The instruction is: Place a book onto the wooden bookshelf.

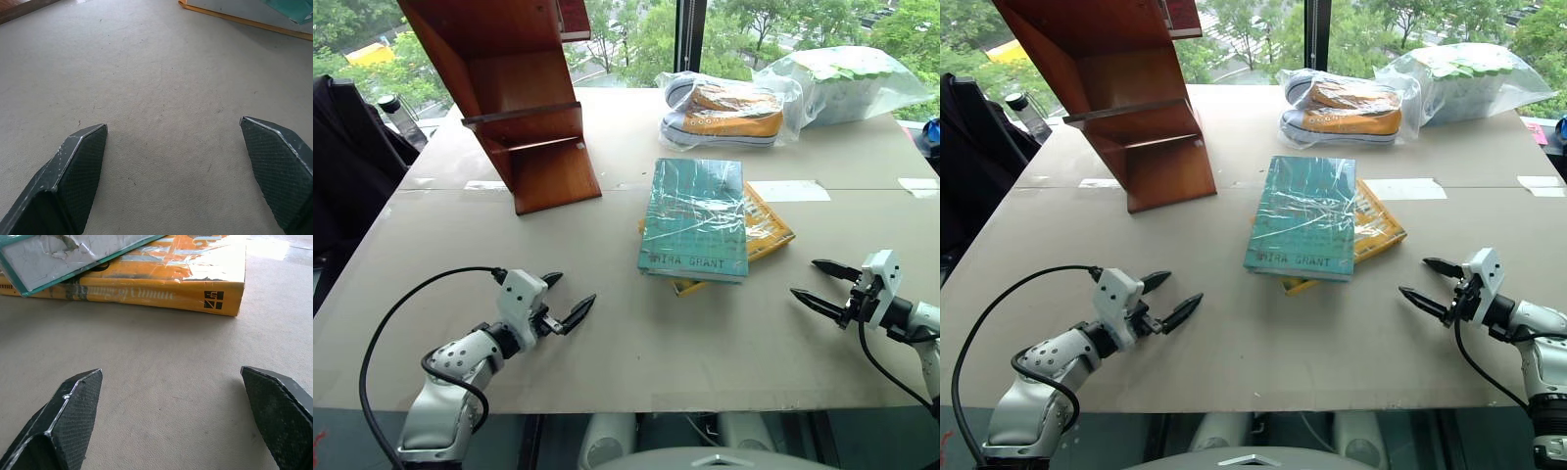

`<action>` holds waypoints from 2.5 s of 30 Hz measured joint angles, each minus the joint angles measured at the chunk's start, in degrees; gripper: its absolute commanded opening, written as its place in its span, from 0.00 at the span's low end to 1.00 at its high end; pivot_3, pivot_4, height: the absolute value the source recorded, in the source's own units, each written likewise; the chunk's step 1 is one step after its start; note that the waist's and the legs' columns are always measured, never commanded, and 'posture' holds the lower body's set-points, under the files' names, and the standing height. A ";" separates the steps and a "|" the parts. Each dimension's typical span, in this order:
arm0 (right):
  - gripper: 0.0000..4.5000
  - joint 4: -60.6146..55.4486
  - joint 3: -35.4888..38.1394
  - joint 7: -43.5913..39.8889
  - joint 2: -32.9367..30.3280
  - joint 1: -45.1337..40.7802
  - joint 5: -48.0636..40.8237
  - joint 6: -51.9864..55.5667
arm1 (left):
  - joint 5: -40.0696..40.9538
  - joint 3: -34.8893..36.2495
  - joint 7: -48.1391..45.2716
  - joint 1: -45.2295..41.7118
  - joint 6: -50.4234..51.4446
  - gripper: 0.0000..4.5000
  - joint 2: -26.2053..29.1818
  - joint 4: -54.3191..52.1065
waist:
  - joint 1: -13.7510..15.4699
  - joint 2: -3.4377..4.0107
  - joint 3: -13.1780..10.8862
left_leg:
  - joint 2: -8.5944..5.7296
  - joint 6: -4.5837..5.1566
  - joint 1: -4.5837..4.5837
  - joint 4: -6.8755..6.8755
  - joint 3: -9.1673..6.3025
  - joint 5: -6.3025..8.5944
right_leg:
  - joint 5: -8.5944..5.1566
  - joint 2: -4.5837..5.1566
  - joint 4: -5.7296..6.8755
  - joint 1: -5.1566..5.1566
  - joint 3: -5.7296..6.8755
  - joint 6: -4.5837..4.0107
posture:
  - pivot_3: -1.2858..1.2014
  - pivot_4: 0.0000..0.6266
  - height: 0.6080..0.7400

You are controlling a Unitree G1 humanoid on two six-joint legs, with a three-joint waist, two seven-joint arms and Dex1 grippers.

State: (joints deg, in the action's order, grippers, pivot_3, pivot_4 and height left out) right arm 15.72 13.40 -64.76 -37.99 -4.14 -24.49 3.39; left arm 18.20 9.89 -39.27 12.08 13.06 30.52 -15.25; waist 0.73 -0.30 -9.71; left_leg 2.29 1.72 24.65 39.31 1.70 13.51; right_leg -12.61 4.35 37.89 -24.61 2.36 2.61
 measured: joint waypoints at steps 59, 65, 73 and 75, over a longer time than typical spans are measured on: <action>1.00 -51.02 12.57 7.40 -6.29 21.61 -25.17 22.00 | 49.52 6.44 16.62 -36.70 63.90 0.99 -8.66 23.18 | 0.47 -0.50 -0.13 | -0.06 0.00 0.03 0.07 -0.17 -0.01 | 0.01 -0.15 0.02 0.10 -0.06 -0.01 | 0.52 0.24 0.64; 1.00 -51.44 12.54 8.94 -6.28 21.68 -25.44 22.64 | 46.68 4.19 11.69 -41.06 65.26 0.81 -7.72 30.15 | 0.56 -0.51 -0.13 | -0.07 0.00 0.04 0.08 -0.19 -0.01 | 0.02 -0.15 0.02 0.11 -0.05 -0.01 | 0.52 0.24 0.64; 1.00 -51.16 12.31 9.47 -6.28 20.40 -25.08 22.58 | 40.89 -0.57 2.86 -45.61 65.26 0.06 -6.54 35.41 | 0.35 -0.55 -0.16 | -0.06 0.00 0.06 0.08 -0.21 -0.01 | 0.02 -0.15 0.00 0.10 -0.04 -0.03 | 0.52 0.24 0.64; 1.00 -51.00 12.31 9.47 -6.28 20.20 -25.04 22.57 | 40.43 -0.51 2.02 -45.73 65.25 0.01 -6.60 35.42 | 0.26 -0.56 -0.16 | -0.06 0.00 0.06 0.08 -0.22 -0.01 | 0.02 -0.15 0.01 0.10 -0.04 -0.03 | 0.52 0.24 0.64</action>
State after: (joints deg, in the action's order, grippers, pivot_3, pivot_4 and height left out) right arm -35.28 25.71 -55.29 -44.27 16.05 -49.53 25.96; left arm 58.63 9.38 -37.26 -33.66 78.31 23.92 20.17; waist 0.98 -0.86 -9.87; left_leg 2.23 1.72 24.70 39.38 1.48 13.50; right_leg -12.59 4.21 37.90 -24.52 2.32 2.58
